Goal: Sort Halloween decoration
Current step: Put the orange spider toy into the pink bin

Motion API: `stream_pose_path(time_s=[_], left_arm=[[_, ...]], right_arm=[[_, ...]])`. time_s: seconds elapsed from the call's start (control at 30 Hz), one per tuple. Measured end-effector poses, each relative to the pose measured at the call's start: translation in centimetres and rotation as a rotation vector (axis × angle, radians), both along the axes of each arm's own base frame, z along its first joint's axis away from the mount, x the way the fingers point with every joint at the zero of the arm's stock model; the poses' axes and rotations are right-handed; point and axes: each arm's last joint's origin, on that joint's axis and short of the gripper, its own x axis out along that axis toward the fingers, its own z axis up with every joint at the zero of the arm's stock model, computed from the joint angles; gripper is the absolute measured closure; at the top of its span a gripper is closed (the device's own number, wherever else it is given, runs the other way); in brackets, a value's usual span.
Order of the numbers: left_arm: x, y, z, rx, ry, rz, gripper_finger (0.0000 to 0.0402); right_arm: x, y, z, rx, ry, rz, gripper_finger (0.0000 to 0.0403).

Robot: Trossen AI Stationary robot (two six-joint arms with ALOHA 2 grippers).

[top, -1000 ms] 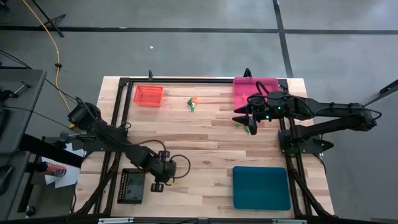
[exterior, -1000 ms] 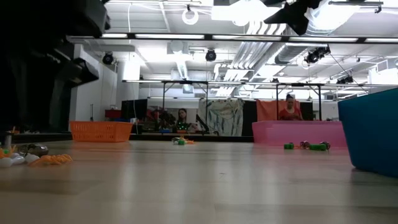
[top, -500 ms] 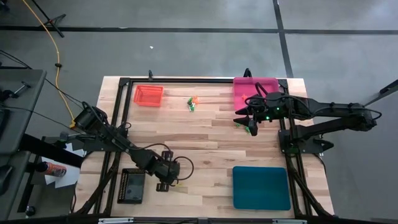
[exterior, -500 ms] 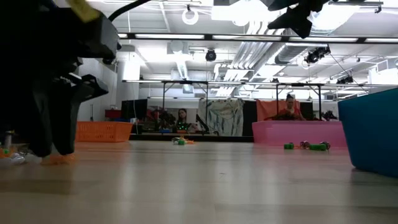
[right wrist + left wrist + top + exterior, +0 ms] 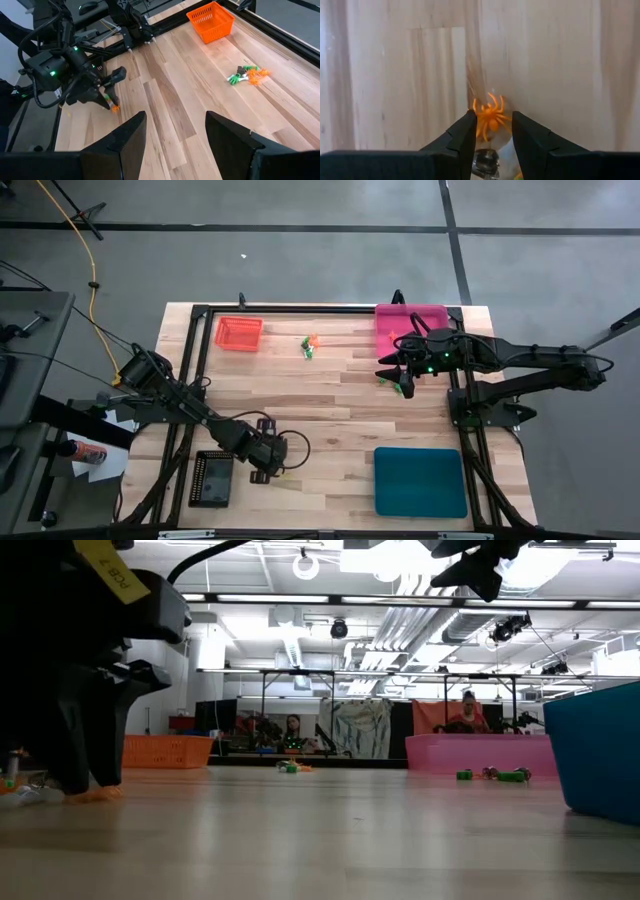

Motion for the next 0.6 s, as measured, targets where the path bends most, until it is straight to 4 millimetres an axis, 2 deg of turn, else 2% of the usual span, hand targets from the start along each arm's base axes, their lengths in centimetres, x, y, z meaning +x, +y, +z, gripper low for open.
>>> stream_pose_path(time_s=[0.47, 0.6], left_arm=[[1.0, 0.9, -1.8, -0.052, 0.087, 0.047, 0.0290], [1.1, 1.4, -1.7, -0.057, 0.093, 0.079, 0.0326]], right_arm=[[0.0, 0.0, 0.0, 0.002, -0.001, -0.001, 0.0206], [0.0, 0.0, 0.0, 0.002, 0.000, -0.001, 0.0206]])
